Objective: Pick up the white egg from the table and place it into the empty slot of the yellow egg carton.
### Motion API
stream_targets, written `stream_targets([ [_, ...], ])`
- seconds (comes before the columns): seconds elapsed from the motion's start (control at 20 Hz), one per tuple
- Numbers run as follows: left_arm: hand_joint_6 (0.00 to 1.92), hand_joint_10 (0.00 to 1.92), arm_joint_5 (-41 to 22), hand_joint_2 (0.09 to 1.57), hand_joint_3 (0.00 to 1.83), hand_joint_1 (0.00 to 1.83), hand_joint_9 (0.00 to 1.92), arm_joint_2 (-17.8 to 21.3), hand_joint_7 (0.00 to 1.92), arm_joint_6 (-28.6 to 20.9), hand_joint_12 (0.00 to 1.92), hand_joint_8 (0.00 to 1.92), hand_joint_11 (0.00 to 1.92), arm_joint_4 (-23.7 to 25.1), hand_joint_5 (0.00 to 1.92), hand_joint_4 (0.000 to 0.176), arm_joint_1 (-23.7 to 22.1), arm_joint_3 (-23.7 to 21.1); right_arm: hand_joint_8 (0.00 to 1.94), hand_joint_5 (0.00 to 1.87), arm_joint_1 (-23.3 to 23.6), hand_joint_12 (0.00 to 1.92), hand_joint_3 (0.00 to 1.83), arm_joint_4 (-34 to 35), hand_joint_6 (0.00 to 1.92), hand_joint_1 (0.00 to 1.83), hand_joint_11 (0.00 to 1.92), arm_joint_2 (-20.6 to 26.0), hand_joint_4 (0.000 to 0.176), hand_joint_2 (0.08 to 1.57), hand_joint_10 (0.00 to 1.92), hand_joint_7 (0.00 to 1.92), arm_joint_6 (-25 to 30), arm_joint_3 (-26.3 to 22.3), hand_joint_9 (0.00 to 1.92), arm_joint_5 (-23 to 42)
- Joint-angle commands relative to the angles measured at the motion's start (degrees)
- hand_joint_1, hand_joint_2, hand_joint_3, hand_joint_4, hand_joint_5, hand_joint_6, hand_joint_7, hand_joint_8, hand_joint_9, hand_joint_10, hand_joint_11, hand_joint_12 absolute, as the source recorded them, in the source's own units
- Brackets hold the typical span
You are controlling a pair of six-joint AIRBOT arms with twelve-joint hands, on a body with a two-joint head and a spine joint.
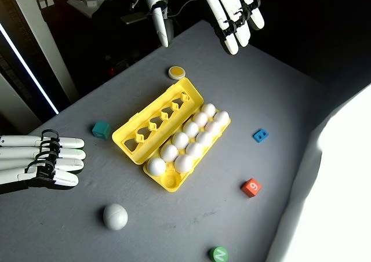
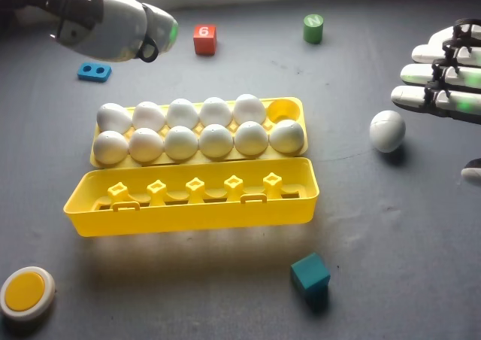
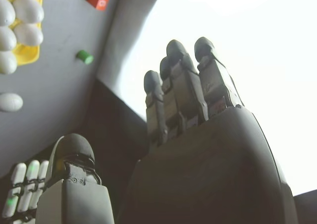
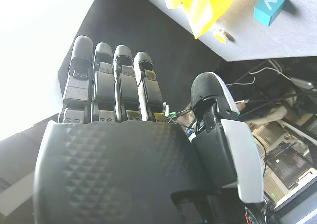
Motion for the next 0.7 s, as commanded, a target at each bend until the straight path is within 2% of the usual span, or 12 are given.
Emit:
stream_targets([
  [0.0, 0.05, 0.05, 0.61, 1.06, 0.22, 0.00, 0.02, 0.15, 0.05, -0.11, 0.04, 0.05, 0.00, 5.34, 0.07, 0.000, -0.88, -0.10, 0.05, 0.09, 0.36, 0.04, 0.11, 1.95, 0.05, 0.03, 0.00, 0.21, 0.000, 1.04, 0.04, 0.05, -0.30, -0.06, 0.01, 6.97],
  [0.05, 0.05, 0.05, 0.64, 1.06, 0.22, 0.00, 0.02, 0.15, 0.05, -0.15, 0.04, 0.05, 0.00, 5.13, 0.07, 0.000, -0.93, -0.11, 0.05, 0.09, 0.36, 0.04, 0.11, 1.95, 0.05, 0.03, 0.00, 0.21, 0.000, 1.04, 0.04, 0.05, -0.38, -0.06, 0.01, 6.97],
  [0.1, 0.00, 0.00, 0.73, 1.15, 0.03, 0.00, 0.03, 0.15, 0.06, -0.24, 0.00, 0.00, 0.00, 4.86, 0.08, 0.000, -1.00, -0.13, 0.01, 0.10, 0.35, 0.00, 0.01, 1.95, 0.01, 0.02, 0.01, 0.21, 0.000, 1.08, 0.01, 0.07, -0.44, -0.06, 0.03, 6.97],
  [0.55, 0.01, 0.01, 1.07, 1.16, 0.01, 0.00, 0.06, 0.18, 0.09, -0.60, 0.01, 0.01, 0.02, 4.85, 0.10, 0.000, -1.14, -0.14, 0.00, 0.10, 0.38, 0.01, 0.00, 2.10, 0.00, 0.00, 0.01, 0.20, 0.000, 1.09, 0.00, 0.07, -1.41, -0.03, 0.04, 6.49],
  [0.65, 0.01, 0.01, 1.01, 1.16, 0.01, 0.00, 0.06, 0.18, 0.08, -0.60, 0.01, 0.01, 0.02, 4.43, 0.10, 0.000, -1.21, -0.18, 0.01, 0.12, 0.82, 0.02, 0.00, 4.22, 0.01, 0.00, 0.03, 0.23, 0.000, 1.09, 0.01, 0.09, -0.91, -0.03, 0.06, 5.91],
])
